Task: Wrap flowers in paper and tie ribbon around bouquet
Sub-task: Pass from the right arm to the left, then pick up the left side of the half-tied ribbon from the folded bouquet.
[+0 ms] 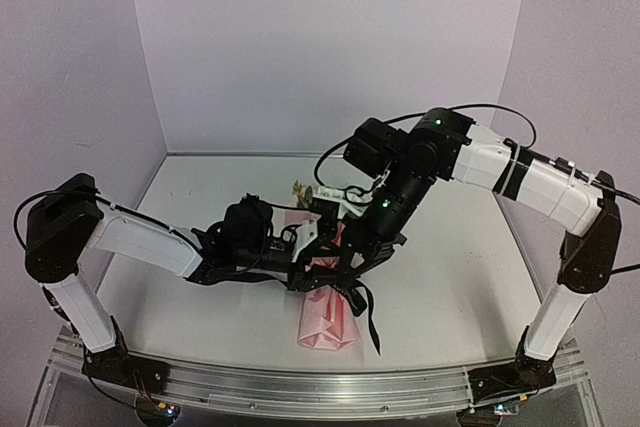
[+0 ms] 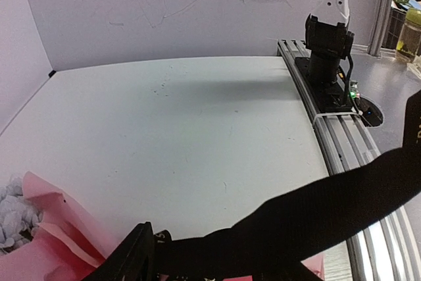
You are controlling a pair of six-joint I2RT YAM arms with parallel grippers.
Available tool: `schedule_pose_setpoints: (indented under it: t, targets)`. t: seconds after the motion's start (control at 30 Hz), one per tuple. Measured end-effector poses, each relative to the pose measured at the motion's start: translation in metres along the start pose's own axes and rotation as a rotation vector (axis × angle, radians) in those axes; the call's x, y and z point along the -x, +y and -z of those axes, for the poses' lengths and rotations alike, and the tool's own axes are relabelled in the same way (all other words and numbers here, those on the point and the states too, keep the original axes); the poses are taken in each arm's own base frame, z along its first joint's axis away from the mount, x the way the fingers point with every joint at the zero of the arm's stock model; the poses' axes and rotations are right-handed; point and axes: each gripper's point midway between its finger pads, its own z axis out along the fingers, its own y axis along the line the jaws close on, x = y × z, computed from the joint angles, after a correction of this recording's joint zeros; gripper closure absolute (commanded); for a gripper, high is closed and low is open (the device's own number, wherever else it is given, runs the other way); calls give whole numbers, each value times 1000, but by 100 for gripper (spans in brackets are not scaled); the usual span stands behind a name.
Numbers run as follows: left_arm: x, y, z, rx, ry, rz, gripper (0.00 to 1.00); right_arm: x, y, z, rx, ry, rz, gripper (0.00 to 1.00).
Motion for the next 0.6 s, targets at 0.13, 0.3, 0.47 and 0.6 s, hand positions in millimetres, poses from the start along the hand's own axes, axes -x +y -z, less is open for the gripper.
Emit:
schedule_pose_setpoints:
  t: [0.13, 0.3, 0.47, 0.6]
  targets:
    - [-1, 0, -3, 4, -10, 4, 91, -2, -5, -4, -8, -5, -7, 99]
    - [-1, 3, -3, 32, -9, 2, 100, -8, -15, -3, -50, -31, -5, 78]
    - [-5, 4, 10, 84, 21, -5, 100, -24, -38, -6, -125, -63, -5, 79]
    - [10, 3, 20, 122, 21, -33, 100, -43, -61, -18, -181, -41, -40, 75]
